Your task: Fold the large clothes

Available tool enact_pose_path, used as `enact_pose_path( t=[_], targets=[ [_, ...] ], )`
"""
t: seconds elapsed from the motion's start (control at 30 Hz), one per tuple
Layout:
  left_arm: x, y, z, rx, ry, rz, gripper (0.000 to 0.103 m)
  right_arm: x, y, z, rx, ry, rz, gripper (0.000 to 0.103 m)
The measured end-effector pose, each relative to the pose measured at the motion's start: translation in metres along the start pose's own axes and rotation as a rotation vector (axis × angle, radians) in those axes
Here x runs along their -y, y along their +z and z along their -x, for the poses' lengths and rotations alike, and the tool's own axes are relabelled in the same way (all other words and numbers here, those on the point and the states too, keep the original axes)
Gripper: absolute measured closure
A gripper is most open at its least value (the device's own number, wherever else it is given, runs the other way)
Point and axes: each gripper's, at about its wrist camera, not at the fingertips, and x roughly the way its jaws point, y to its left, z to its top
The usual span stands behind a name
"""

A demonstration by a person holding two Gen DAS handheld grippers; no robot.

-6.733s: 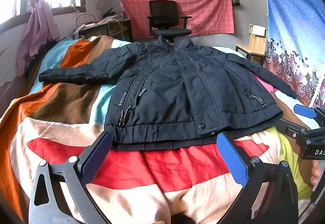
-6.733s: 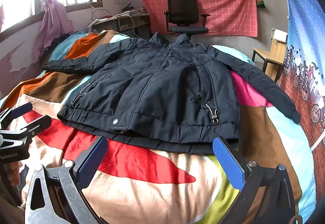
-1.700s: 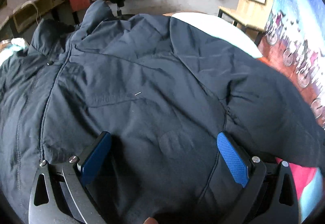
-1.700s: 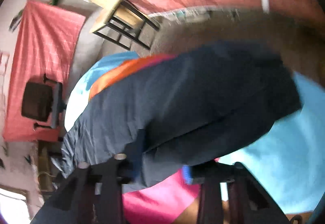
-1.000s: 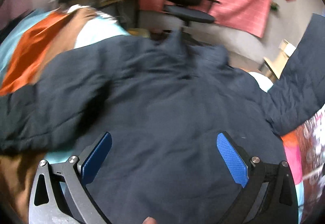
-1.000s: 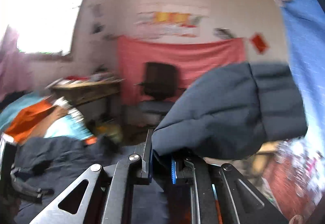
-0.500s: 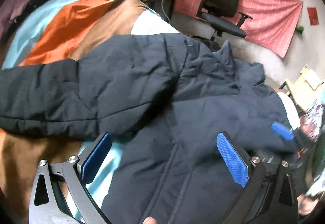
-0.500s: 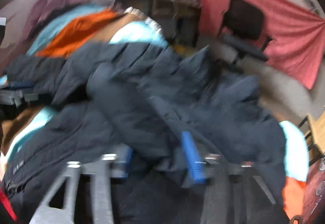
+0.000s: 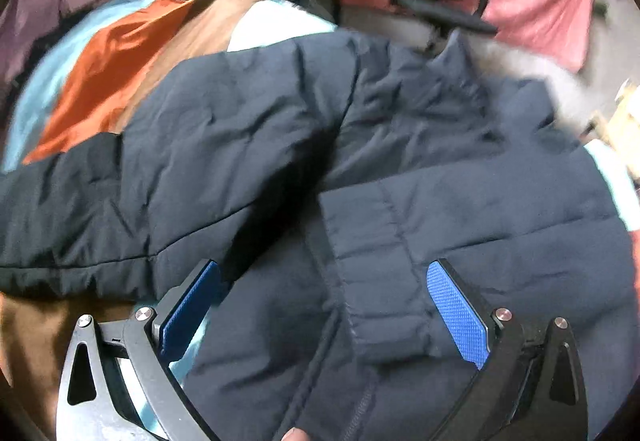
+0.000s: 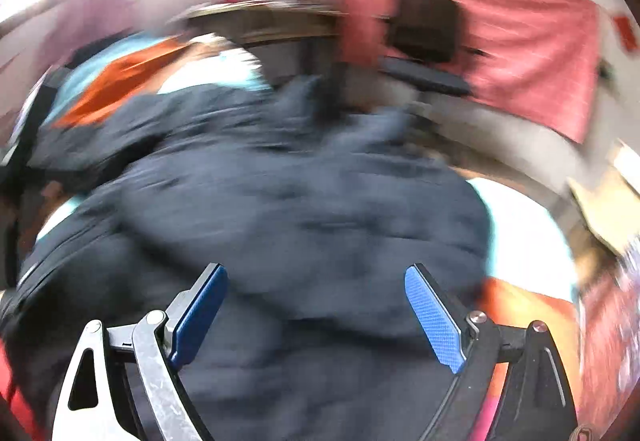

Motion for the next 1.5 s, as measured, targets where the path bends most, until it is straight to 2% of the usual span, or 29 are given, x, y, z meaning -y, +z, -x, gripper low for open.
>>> enact_pose_path(
  t=[0.03, 0.1, 0.17, 0.2, 0.3, 0.43, 0.6, 0.8, 0.87, 0.93, 1.0, 1.03, 1.2, 1.33, 1.43, 1.5],
  targets=[
    [0.003, -0.003, -0.004, -0.01, 0.035, -0.005, 0.002, 0.019, 0.003, -0.008, -0.017, -0.018, -0.076, 0.017],
    [0.01, -0.008, -0.009, -0.008, 0.067, -0.032, 0.001, 0.059, 0.007, -0.032, -0.074, -0.023, -0.234, 0.053],
    [0.019, -0.012, -0.014, 0.0, 0.118, -0.095, 0.001, 0.078, 0.007, -0.053, -0.124, -0.05, -0.304, 0.069],
    [0.023, -0.013, -0.018, -0.003, 0.131, -0.117, 0.001, 0.081, 0.007, -0.061, -0.141, -0.056, -0.306, 0.076],
    [0.028, -0.018, -0.027, -0.002, 0.147, -0.149, 0.001, 0.078, -0.001, -0.087, -0.207, -0.068, -0.256, 0.081],
    [0.021, -0.018, -0.037, -0.021, 0.117, -0.115, 0.001, 0.065, -0.013, -0.112, -0.246, -0.071, -0.177, 0.081],
    [0.014, -0.023, -0.041, -0.017, 0.08, -0.083, 0.0, 0.058, -0.021, -0.121, -0.229, -0.098, -0.123, 0.081],
    [-0.002, -0.024, -0.028, 0.001, 0.021, -0.023, 0.001, 0.054, -0.027, -0.112, -0.181, -0.117, -0.127, 0.081],
    [-0.016, -0.023, -0.015, 0.013, 0.029, 0.024, 0.001, 0.053, -0.026, -0.1, -0.144, -0.136, -0.123, 0.081],
    [-0.035, -0.022, -0.001, 0.031, 0.027, 0.076, 0.001, 0.049, -0.023, -0.084, -0.104, -0.144, -0.114, 0.067],
    [-0.057, -0.024, 0.017, 0.06, 0.033, 0.128, 0.001, 0.042, -0.016, -0.069, -0.071, -0.137, -0.116, 0.035],
    [-0.064, -0.026, 0.023, 0.066, 0.044, 0.14, 0.001, 0.036, -0.012, -0.062, -0.048, -0.126, -0.113, 0.031],
    [-0.131, -0.04, 0.048, 0.071, 0.138, 0.248, 0.001, -0.015, 0.02, -0.045, -0.011, -0.003, -0.057, 0.027],
    [-0.19, -0.064, 0.052, 0.037, 0.198, 0.408, 0.001, -0.069, 0.036, -0.047, -0.004, 0.113, -0.008, 0.025],
    [-0.232, -0.075, 0.056, 0.03, 0.211, 0.536, 0.001, -0.108, 0.042, -0.056, -0.012, 0.179, 0.026, 0.025],
    [-0.258, -0.08, 0.063, 0.059, 0.192, 0.62, 0.001, -0.133, 0.045, -0.064, -0.018, 0.192, 0.055, 0.025]
  ],
)
